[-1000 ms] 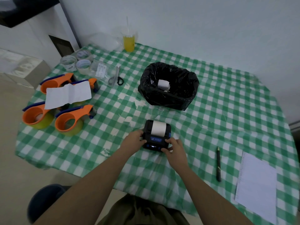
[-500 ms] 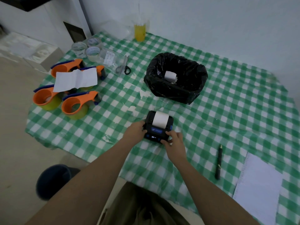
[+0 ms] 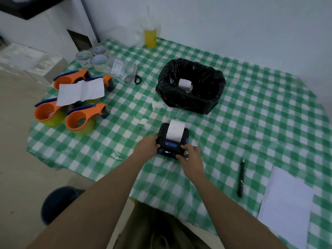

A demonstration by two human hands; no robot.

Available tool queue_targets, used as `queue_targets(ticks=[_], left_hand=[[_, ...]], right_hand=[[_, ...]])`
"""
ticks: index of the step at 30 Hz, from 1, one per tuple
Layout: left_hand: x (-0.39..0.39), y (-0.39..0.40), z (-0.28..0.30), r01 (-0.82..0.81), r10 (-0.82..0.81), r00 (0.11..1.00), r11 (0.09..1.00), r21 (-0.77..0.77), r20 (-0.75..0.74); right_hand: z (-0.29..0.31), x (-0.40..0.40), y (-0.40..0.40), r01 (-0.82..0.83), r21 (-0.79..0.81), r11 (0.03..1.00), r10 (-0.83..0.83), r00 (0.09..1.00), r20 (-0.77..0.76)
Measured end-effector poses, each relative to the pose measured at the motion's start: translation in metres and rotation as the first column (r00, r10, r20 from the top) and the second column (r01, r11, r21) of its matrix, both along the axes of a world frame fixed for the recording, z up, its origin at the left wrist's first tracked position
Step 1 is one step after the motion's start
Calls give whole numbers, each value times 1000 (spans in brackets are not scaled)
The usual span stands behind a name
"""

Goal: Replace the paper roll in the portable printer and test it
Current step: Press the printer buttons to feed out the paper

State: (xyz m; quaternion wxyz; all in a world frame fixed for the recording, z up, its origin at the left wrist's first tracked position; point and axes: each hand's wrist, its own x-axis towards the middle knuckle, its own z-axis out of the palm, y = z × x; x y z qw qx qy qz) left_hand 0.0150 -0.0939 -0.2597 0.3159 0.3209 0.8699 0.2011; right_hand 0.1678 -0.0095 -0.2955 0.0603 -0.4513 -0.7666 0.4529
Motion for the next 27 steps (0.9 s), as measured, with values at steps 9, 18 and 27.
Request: queue_targets(ticks=[9,18,27], left_hand=[[-4,3,-4,7,-7,1000,1000,-10,19],[-6,2,-5,12,-12,1000,1000,2,16],[-7,1,-8,8,-9,1000,1000,10,26]], right_hand=[[-1,1,2,-17,25,1000,17,1000,11],[-3,1,0,-3,30,1000,3,1000,-12],[-3,1,-2,-10,35,999,10,1000,-15]])
